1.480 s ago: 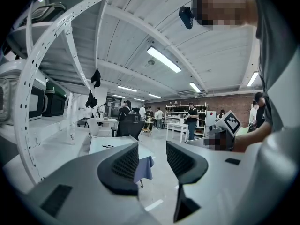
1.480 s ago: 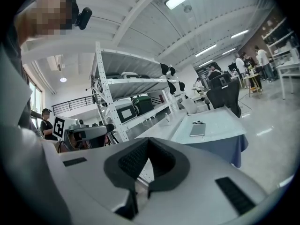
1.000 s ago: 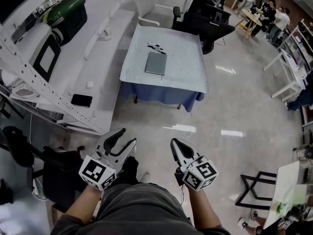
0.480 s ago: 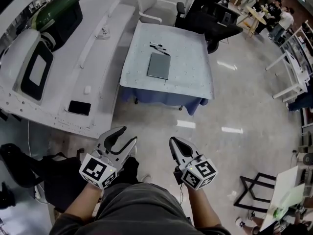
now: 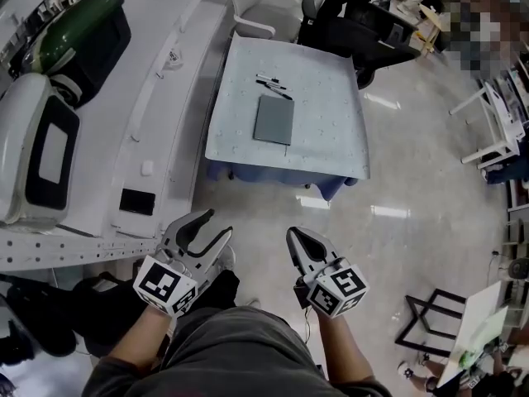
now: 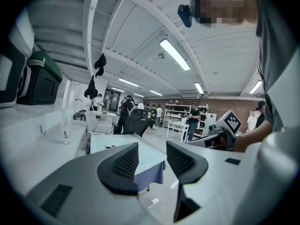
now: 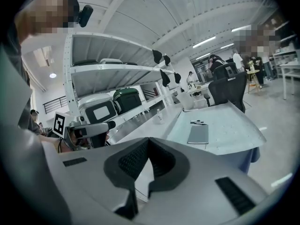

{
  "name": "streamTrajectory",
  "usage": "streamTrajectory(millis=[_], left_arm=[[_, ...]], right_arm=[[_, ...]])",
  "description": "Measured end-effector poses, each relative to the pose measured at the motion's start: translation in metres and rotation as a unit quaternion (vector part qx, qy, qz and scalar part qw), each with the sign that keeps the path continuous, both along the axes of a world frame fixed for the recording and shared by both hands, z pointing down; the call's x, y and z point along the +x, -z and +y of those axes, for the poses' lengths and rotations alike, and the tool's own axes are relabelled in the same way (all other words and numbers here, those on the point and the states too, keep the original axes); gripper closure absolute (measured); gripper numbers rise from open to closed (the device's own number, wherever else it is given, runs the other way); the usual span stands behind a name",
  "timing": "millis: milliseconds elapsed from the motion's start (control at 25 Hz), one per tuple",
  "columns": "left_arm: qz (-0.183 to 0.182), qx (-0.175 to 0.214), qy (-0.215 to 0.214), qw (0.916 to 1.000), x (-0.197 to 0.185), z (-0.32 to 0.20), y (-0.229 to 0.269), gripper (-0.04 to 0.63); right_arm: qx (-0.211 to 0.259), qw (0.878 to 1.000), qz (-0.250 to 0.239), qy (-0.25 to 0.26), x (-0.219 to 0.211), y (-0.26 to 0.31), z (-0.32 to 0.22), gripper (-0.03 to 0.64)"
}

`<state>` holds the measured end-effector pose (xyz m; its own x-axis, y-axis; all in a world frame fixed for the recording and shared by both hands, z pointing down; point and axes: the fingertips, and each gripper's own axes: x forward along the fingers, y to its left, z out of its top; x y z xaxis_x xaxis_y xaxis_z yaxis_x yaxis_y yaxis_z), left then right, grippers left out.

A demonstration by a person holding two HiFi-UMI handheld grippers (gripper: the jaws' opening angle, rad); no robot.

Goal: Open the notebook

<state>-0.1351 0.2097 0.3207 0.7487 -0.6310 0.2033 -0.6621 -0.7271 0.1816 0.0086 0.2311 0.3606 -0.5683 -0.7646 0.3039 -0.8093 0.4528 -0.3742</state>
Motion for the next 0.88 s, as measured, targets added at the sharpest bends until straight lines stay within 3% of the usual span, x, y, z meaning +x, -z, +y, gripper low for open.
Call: streamTrajectory(millis=[400,880], left_arm=[[0.003,0.003,-0.026,0.9997,-0.016,-0.072,0.003,0.408],[0.011,-0.003,-0.034,0.9994,-0.021,-0.109,-0.001,0.405]], right_arm=[[-0.003,1.000,0.007,-0.018,-0.022,0.004,-0.064,0.614],[-0.002,1.000,0.008,-0.021,-0.031,0.005,-0.105,0.614]])
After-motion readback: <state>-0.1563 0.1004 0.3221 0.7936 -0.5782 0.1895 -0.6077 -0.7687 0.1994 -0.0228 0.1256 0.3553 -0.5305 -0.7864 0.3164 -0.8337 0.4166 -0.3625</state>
